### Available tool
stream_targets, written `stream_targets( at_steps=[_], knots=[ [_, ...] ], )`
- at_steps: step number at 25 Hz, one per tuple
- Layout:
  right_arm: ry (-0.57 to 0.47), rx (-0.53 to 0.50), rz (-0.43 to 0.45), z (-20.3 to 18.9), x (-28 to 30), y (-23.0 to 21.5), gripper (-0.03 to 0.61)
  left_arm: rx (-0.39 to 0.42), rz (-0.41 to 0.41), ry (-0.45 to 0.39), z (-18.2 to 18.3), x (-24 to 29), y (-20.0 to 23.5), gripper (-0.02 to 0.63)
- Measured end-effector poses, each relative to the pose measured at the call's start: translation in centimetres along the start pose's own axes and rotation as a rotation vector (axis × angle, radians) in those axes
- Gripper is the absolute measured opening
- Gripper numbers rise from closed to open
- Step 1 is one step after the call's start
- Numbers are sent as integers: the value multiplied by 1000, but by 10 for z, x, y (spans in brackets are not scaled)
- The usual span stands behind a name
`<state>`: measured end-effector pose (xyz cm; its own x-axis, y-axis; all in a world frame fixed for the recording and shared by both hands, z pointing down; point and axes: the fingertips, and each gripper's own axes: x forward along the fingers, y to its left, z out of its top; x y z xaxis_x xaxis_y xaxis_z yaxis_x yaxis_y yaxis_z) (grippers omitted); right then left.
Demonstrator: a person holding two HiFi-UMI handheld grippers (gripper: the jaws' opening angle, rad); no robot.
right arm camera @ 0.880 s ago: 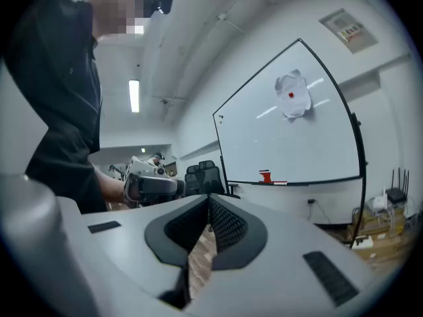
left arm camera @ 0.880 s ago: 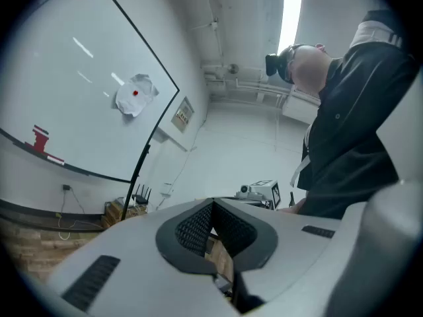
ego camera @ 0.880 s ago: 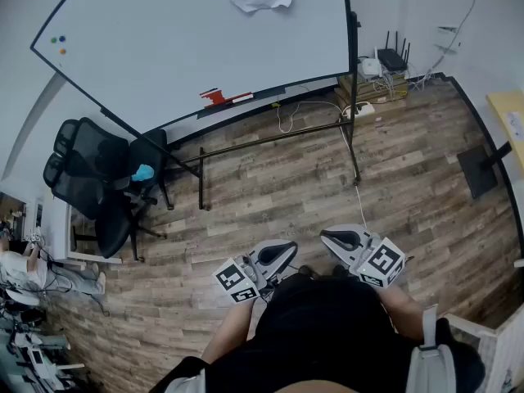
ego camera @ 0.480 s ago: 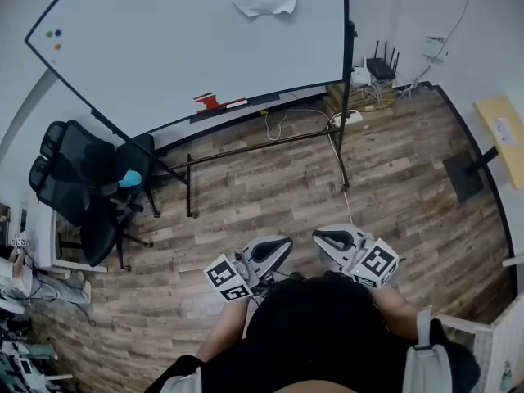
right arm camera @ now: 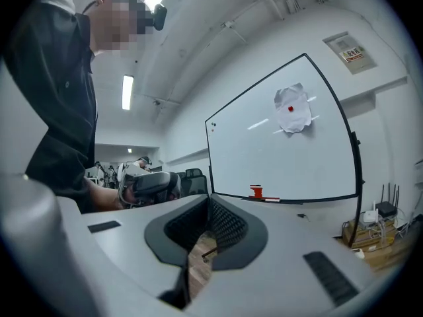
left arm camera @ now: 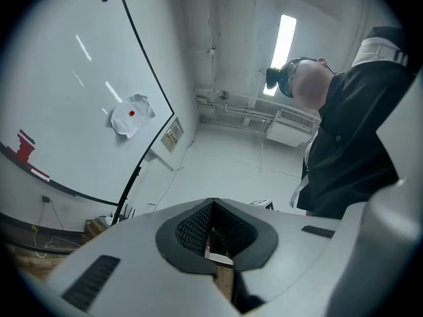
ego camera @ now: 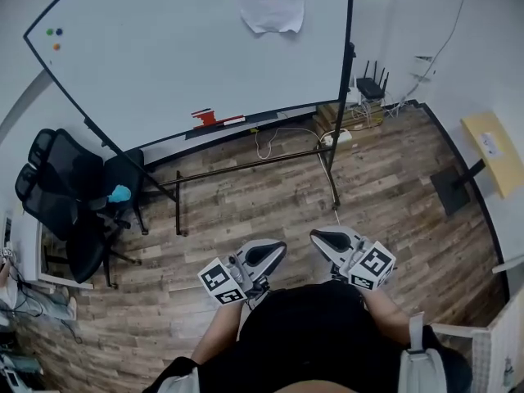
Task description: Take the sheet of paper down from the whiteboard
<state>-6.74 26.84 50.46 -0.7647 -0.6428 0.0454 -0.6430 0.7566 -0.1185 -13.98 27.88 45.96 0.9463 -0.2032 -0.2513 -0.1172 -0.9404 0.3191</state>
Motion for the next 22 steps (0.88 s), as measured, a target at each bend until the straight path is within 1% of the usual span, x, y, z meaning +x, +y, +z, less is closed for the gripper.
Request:
stream_targets(
  at_steps=[4, 6, 8, 11, 15, 19, 22],
  knots=[
    [64, 21, -43, -9, 11, -11, 23, 8, -24, -2, 0, -4, 13, 11],
    [95, 18, -49, -14, 13, -15, 23, 5, -29, -11, 2, -2, 22, 11],
    [136, 32, -34, -19, 12, -19, 23, -4, -21, -18, 1, 1, 31, 11],
    [187, 42, 17, -23, 18, -28, 23, -12, -5, -27, 1, 9, 44, 11],
    [174, 50, 80, -14, 28, -57, 23, -15, 49, -30, 1, 30, 62, 11],
    [133, 32, 141, -5, 46, -107, 23, 39, 90, -14, 15, 63, 89, 11],
    [122, 36, 187, 3, 57, -142, 23, 59, 152, -2, 24, 85, 115, 11]
  ],
)
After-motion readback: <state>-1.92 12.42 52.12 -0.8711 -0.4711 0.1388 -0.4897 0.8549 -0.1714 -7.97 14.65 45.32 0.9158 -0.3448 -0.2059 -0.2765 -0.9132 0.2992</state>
